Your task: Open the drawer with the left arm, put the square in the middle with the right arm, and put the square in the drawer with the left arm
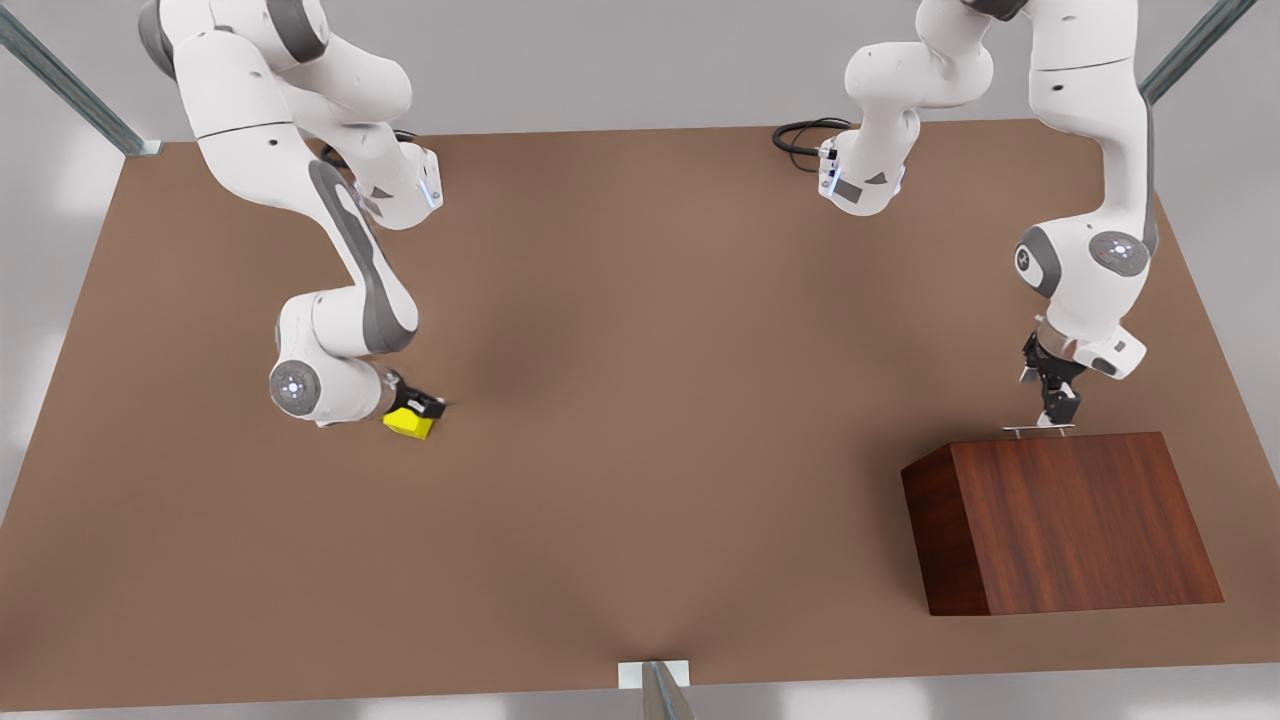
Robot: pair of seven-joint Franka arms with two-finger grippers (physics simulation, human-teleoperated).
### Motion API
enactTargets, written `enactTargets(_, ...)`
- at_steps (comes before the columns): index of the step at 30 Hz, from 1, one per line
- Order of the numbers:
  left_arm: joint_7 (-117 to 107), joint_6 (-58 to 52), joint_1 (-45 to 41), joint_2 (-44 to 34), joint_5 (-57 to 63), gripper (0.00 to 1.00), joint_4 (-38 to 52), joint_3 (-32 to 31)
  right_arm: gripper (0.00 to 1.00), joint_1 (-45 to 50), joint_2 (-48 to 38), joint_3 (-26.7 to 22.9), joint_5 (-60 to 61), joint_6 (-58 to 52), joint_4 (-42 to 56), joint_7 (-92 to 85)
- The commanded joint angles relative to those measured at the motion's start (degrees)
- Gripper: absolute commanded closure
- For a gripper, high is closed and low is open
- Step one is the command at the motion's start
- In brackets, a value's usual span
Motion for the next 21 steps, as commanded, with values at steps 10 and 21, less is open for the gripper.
enactTargets(10,0.00,4.31,2.12,3.51,0.01,0.00,0.18,-0.02,0.00,-1.14,2.09,-0.17,-0.70,6.27,-3.10,-4.04)
enactTargets(21,-0.09,4.66,2.12,5.00,0.01,0.00,0.35,-0.02,0.00,-3.08,3.50,-0.44,-6.86,11.98,-6.35,-8.53)
